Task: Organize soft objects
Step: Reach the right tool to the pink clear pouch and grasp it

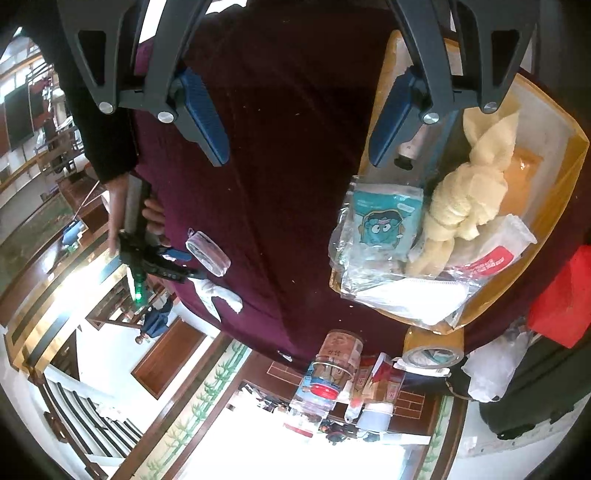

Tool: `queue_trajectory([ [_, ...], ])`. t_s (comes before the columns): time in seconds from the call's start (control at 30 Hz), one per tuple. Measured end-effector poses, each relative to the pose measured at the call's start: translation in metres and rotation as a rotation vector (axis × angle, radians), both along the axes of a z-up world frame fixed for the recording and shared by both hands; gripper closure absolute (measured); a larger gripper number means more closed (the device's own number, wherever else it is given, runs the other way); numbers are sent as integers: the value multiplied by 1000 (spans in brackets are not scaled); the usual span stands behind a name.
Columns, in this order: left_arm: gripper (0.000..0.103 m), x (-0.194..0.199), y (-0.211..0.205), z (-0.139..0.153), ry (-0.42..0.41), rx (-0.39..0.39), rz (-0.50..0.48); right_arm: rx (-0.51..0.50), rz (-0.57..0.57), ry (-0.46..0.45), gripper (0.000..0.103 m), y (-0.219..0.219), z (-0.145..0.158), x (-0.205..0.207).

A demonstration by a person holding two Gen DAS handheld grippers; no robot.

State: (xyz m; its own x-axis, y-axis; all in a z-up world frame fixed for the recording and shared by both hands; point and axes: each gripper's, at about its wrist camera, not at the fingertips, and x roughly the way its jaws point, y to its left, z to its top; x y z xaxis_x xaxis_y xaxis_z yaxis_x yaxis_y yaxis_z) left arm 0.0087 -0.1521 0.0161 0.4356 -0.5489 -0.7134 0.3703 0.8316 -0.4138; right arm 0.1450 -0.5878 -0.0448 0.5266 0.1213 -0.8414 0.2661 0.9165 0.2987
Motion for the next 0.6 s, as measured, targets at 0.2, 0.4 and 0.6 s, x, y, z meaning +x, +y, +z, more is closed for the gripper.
queue_trajectory([
  [0.2, 22, -2, 2, -2, 6, -15, -6, -65, 110, 5, 18, 37, -4, -12],
  [0.4, 22, -5, -7, -5, 16, -10, -34, -196, 87, 79, 28, 59, -13, -12],
  [0.6, 22, -9, -7, -2, 25, -25, -30, -161, 86, 41, 33, 89, -1, -63],
])
